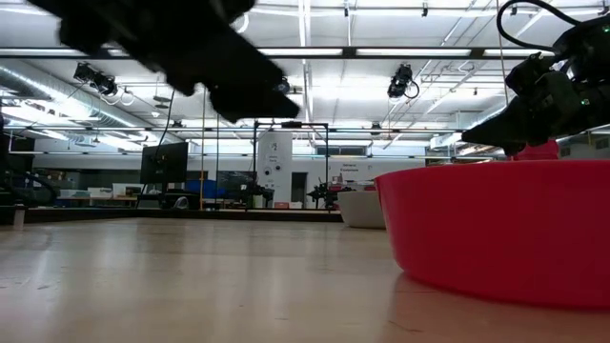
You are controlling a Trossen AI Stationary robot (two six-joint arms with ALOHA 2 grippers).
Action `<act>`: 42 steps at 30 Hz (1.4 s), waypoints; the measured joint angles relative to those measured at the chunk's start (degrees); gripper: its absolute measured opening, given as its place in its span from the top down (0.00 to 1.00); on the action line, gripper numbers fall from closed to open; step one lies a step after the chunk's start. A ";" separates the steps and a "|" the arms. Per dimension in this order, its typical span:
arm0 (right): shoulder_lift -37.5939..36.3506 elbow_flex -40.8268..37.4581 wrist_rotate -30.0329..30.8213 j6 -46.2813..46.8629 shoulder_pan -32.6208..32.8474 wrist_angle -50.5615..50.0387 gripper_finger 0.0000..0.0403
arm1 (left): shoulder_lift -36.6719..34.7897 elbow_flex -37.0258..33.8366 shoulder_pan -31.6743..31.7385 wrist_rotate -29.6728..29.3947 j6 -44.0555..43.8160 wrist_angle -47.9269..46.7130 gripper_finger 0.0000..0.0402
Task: Nest bowls inside each other
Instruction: Stack the red bowl on the yellow bowl
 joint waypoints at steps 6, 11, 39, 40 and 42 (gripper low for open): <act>0.00 0.00 0.00 0.00 0.00 0.02 0.97 | 1.86 7.00 1.91 3.94 -0.73 -4.48 0.28; 0.04 0.00 -0.02 -0.22 0.02 0.00 0.97 | 2.33 8.35 3.67 5.74 -4.23 -5.14 0.29; 0.86 -0.02 0.52 -0.24 0.02 -0.04 0.97 | 25.16 30.73 6.94 13.00 -14.05 -13.41 0.34; 0.90 -0.02 0.50 -0.24 0.02 -0.07 0.97 | 25.16 30.96 6.94 13.50 -14.72 -13.34 0.34; 1.09 -0.02 0.50 -0.24 0.02 -0.02 0.97 | 25.14 30.97 6.92 14.10 -15.48 -13.85 0.34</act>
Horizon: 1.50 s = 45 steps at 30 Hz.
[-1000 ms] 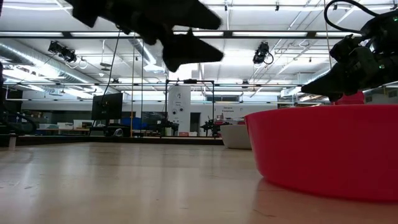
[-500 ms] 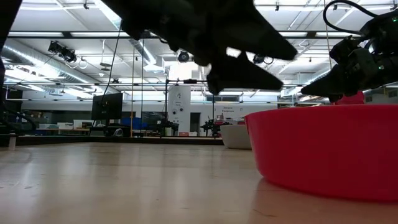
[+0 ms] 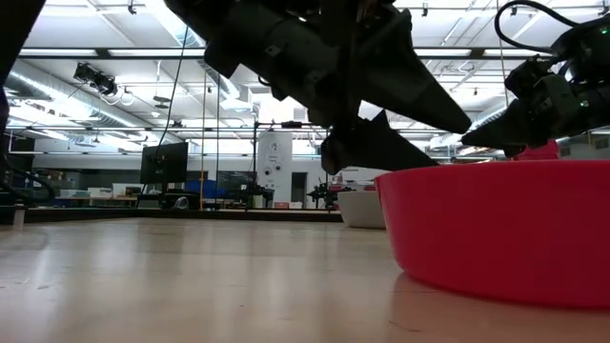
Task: Nest bowls inside each other
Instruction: Stack the red bowl on the yellow bowl
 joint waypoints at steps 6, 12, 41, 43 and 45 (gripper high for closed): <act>0.05 0.00 -0.11 0.00 0.00 -0.03 0.97 | 0.00 -0.07 -0.74 0.20 -2.11 -0.92 0.34; 0.02 0.00 -0.10 0.00 0.00 -0.02 0.97 | 0.00 -0.07 -1.10 -1.86 -2.21 -1.95 0.34; 0.02 0.00 -0.55 0.02 -0.01 0.02 0.97 | 0.06 -0.09 -1.23 -5.22 -4.05 -4.48 0.34; 0.01 0.00 -0.56 0.02 -0.01 0.06 0.97 | 1.88 0.33 -1.27 -4.92 -4.83 -2.50 0.34; 0.05 -0.02 -0.55 0.02 0.00 0.11 0.97 | 3.38 0.51 -1.42 -3.91 -5.32 -4.56 0.34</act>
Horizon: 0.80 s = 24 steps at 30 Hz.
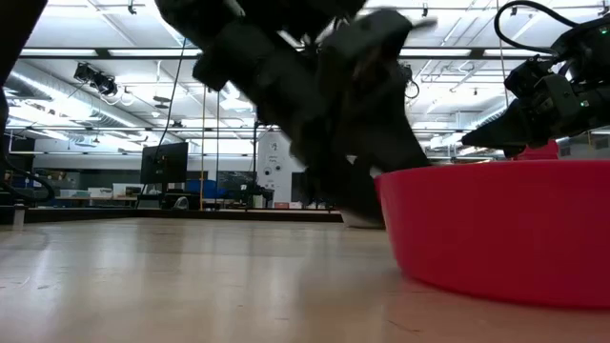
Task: Nest bowls inside each other
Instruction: Stack the red bowl on the yellow bowl
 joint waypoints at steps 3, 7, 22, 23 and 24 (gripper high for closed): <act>0.13 -0.03 -0.45 0.00 0.00 0.20 0.97 | 2.05 1.90 -0.13 1.83 -0.21 -0.71 0.34; 0.65 -0.03 -1.11 0.00 0.00 0.67 0.97 | 3.16 4.18 -0.19 2.80 0.31 -2.39 0.34; 1.22 -0.03 -1.14 0.00 0.00 0.22 0.97 | 3.16 7.97 -0.06 0.11 4.18 -9.74 0.52; 1.22 -0.03 -1.13 0.00 0.00 0.22 0.97 | 3.16 7.97 -0.06 -0.65 4.20 -10.17 0.56; 1.22 -0.03 -1.12 0.00 0.00 0.22 0.97 | 3.16 7.97 -0.06 -1.41 4.30 -10.36 0.61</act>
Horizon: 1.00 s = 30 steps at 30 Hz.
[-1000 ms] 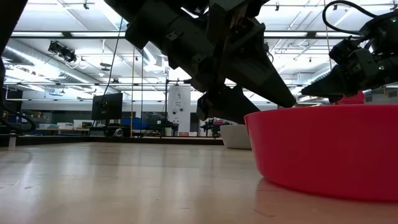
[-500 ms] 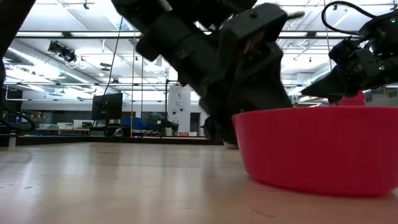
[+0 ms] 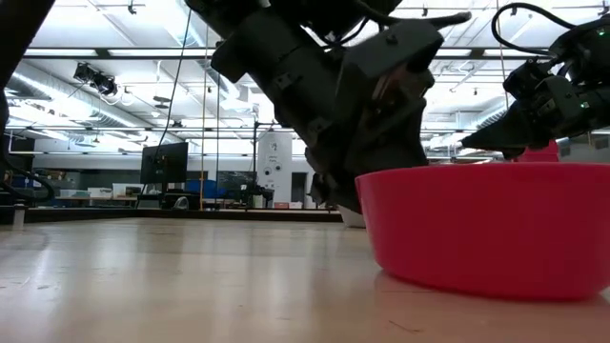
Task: Nest bowls inside each other
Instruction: Stack the red bowl on the yellow bowl
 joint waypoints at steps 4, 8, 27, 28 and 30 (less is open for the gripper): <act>0.00 0.00 -0.02 0.00 0.00 0.00 0.97 | 0.00 0.00 -0.15 -2.09 2.04 0.26 0.81; 0.00 0.00 -0.04 0.00 0.00 -0.01 0.97 | -0.02 0.00 -0.55 -6.10 5.60 0.87 0.97; 0.00 0.00 -0.30 0.00 0.00 0.00 0.97 | -0.90 -2.40 5.29 -15.44 25.45 21.94 0.98; 0.00 0.00 -0.30 0.00 0.00 0.02 0.97 | -1.22 -3.24 6.04 -15.20 25.74 24.19 0.98; 0.02 0.00 -0.34 0.01 0.00 0.02 0.97 | -2.90 -6.35 7.57 -13.98 26.44 29.21 0.98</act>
